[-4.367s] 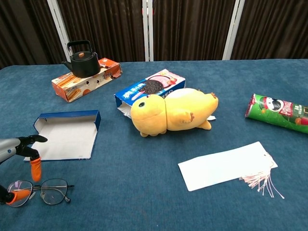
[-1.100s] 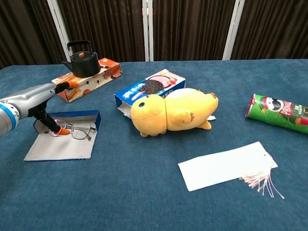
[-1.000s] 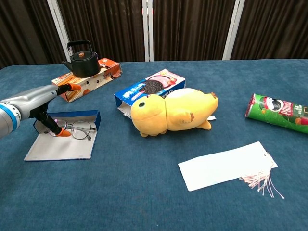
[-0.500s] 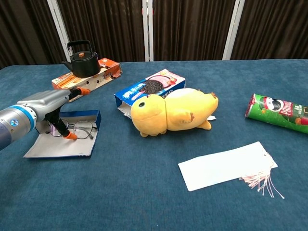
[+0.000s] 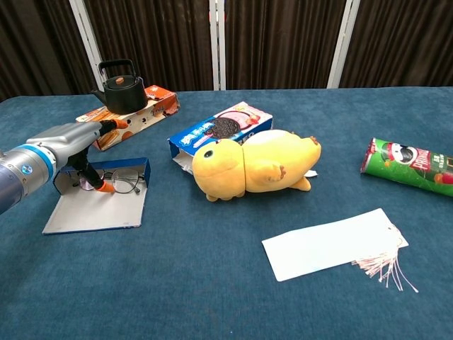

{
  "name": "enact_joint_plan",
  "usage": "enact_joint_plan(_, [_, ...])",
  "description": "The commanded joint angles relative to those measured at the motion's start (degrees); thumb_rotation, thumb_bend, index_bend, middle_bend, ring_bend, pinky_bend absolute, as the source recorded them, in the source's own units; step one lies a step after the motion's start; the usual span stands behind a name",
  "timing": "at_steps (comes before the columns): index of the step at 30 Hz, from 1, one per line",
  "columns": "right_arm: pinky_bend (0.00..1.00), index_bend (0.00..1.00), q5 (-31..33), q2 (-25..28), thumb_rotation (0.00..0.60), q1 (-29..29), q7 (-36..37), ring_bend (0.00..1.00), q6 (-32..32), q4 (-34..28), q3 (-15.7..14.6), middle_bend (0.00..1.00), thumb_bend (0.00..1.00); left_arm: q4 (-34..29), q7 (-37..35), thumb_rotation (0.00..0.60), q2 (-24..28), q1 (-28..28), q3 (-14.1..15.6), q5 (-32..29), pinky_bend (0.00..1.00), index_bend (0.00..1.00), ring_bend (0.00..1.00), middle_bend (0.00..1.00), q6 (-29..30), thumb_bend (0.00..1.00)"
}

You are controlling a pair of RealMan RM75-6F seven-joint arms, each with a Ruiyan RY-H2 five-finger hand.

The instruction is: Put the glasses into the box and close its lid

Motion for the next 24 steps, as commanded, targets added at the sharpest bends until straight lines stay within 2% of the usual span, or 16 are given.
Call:
enact_joint_plan(1, [0.0,0.01,0.0,-0.1,0.6,0.0,-0.1,0.0,-0.1,0.0,0.0,0.0,0.0,1.4,-0.9,0.6,-0.7,-0.3,-0.5,0.1,0.0,0.0,0.0,0.0,-0.2,0.0])
enact_joint_plan(8, [0.0,0.01,0.2,-0.2,0.6,0.1,-0.2,0.0,-0.3,0.1,0.0,0.0,0.0,4.5,-5.0,0.6,-2.1,-0.3,-1.4,2.4,0.0,0.0,0.0,0.0,1.5,0.0])
enact_joint_plan(15, [0.0,0.01,-0.2,-0.1,0.6,0.1,0.0,0.0,-0.2,0.0,-0.2,0.0,0.0,3.6,-6.8,0.6,-0.7,1.1,-0.7,3.6,0.0,0.0,0.0,0.0,2.0,0.0])
enact_joint_plan(19, [0.0,0.01,-0.5,0.1,0.6,0.0,0.2,0.0,0.3,-0.4,-0.3,0.0,0.0,-4.0,-8.7,0.6,2.9,4.7,0.4,5.1,0.0,0.0,0.0,0.0,5.8,0.0])
enact_joint_plan(24, [0.0,0.01,-0.9,0.5,0.6,-0.3,1.0,0.0,0.9,-1.0,-0.3,0.0,0.0,-15.5,-8.0,0.6,9.6,9.1,4.7,8.7,0.0,0.0,0.0,0.0,9.1,0.0])
